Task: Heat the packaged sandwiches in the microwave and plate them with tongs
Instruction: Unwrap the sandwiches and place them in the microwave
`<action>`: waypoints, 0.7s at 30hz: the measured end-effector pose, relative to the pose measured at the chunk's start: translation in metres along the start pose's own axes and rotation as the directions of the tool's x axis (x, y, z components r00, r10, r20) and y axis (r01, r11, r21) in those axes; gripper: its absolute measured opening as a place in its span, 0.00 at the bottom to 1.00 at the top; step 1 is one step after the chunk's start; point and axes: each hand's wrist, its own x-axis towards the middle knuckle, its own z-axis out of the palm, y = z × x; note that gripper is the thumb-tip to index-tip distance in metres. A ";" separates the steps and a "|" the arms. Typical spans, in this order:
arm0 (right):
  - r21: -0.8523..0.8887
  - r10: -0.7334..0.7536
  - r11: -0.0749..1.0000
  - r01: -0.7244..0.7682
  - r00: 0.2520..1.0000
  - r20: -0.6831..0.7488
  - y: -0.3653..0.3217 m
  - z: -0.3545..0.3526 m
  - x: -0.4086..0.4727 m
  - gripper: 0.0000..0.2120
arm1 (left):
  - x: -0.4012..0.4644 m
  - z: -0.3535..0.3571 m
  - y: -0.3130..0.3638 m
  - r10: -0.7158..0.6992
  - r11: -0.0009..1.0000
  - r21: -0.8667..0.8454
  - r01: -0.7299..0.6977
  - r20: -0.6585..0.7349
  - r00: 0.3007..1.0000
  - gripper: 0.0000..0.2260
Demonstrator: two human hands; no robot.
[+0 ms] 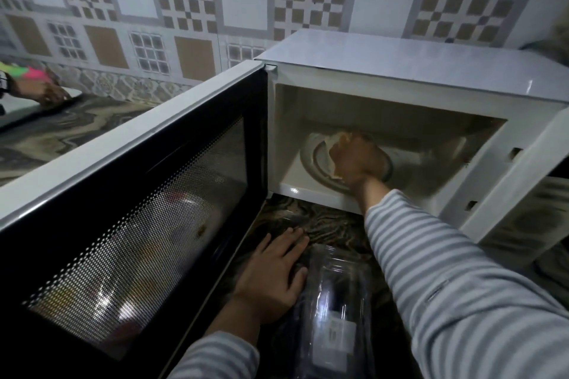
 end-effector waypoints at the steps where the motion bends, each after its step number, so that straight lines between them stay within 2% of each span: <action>1: 0.002 0.005 1.000 -0.005 0.999 0.040 0.002 -0.001 0.001 0.21 | 0.001 0.001 0.000 0.000 1.000 -0.001 0.000 -0.001 1.000 0.31; 4: 0.022 0.035 0.999 -0.039 0.981 0.191 0.006 -0.008 0.003 0.35 | 0.002 0.003 -0.002 0.000 1.000 0.028 0.000 0.005 1.000 0.31; 6: 0.039 0.073 0.996 -0.083 0.976 0.207 0.006 -0.015 -0.001 0.41 | 0.002 0.003 -0.002 -0.002 1.000 0.029 0.001 0.005 1.000 0.32; 8: -0.003 0.103 0.995 -0.104 0.976 0.192 0.007 -0.022 -0.009 0.36 | 0.002 0.001 0.000 0.001 1.000 0.021 -0.002 0.018 1.000 0.34; 10: -0.015 0.123 0.992 -0.123 0.976 0.177 0.009 -0.034 -0.021 0.21 | 0.002 -0.004 0.004 -0.003 1.000 -0.013 0.003 0.044 0.999 0.34; 11: -0.010 0.111 0.994 -0.111 0.980 0.162 0.012 -0.039 -0.028 0.18 | 0.002 -0.007 0.006 -0.034 0.997 -0.074 0.037 0.043 0.998 0.31; 13: 0.003 0.060 0.998 -0.061 0.980 0.188 0.021 -0.055 -0.049 0.17 | 0.002 -0.017 0.011 -0.146 0.954 -0.266 0.141 0.000 0.989 0.22; 15: 0.006 0.040 0.999 -0.043 0.971 0.237 0.031 -0.078 -0.075 0.18 | 0.001 -0.029 0.018 -0.207 0.900 -0.408 0.154 -0.089 0.974 0.18; 18: 0.021 0.048 0.998 -0.054 0.971 0.236 0.047 -0.113 -0.114 0.20 | -0.001 -0.053 0.040 -0.126 0.918 -0.395 0.040 -0.195 0.973 0.16; 21: 0.081 0.061 0.993 -0.082 0.971 0.232 0.069 -0.144 -0.155 0.16 | -0.005 -0.075 0.076 0.033 0.951 -0.293 -0.098 -0.218 0.975 0.17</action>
